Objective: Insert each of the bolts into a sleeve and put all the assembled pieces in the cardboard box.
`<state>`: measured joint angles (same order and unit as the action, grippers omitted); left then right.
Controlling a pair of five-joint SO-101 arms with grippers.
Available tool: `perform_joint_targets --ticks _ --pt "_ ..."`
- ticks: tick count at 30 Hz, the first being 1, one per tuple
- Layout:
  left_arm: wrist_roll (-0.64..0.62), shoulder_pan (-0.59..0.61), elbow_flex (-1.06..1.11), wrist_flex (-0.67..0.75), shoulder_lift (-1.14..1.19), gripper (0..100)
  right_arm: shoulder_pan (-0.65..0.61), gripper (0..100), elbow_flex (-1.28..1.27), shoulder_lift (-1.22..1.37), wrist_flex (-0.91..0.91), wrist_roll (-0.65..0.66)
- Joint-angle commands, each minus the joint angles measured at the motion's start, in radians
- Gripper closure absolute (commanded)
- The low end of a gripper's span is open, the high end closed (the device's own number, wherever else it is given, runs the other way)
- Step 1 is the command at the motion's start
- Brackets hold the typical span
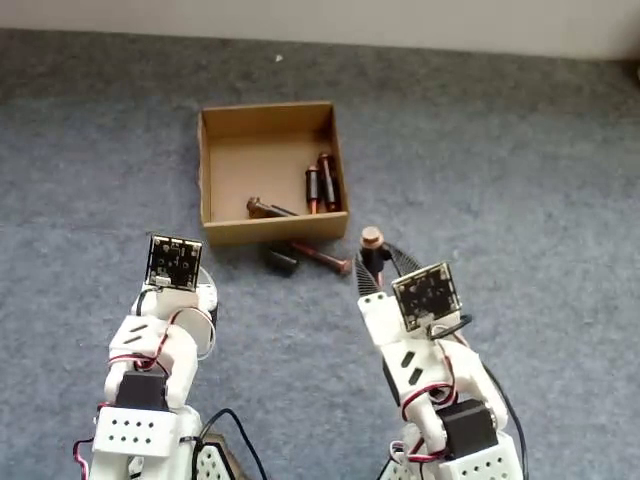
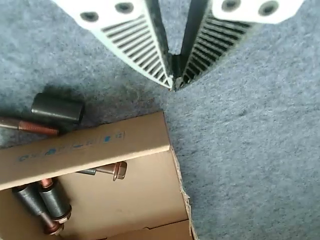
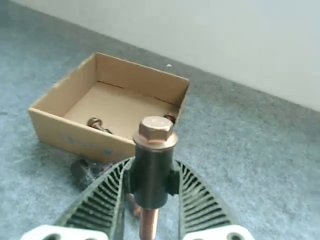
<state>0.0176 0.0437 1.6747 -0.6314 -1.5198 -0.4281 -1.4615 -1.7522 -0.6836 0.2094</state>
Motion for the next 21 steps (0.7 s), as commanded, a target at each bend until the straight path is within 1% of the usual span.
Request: perform_joint_targets --ticks 1,6,18,21 --pt "0.012 0.015 0.03 0.0 -0.008 99 -0.042 98.8 0.16 0.174 0.01 0.009" --pt "0.012 0.016 0.03 0.0 -0.008 99 -0.044 98.8 0.343 0.495 0.088 0.003" --pt "0.012 0.018 0.03 0.0 -0.008 99 -0.048 98.8 0.668 1.155 0.418 0.003" --pt "0.012 0.018 0.03 0.0 -0.008 99 -0.067 98.8 0.737 1.291 0.476 0.003"
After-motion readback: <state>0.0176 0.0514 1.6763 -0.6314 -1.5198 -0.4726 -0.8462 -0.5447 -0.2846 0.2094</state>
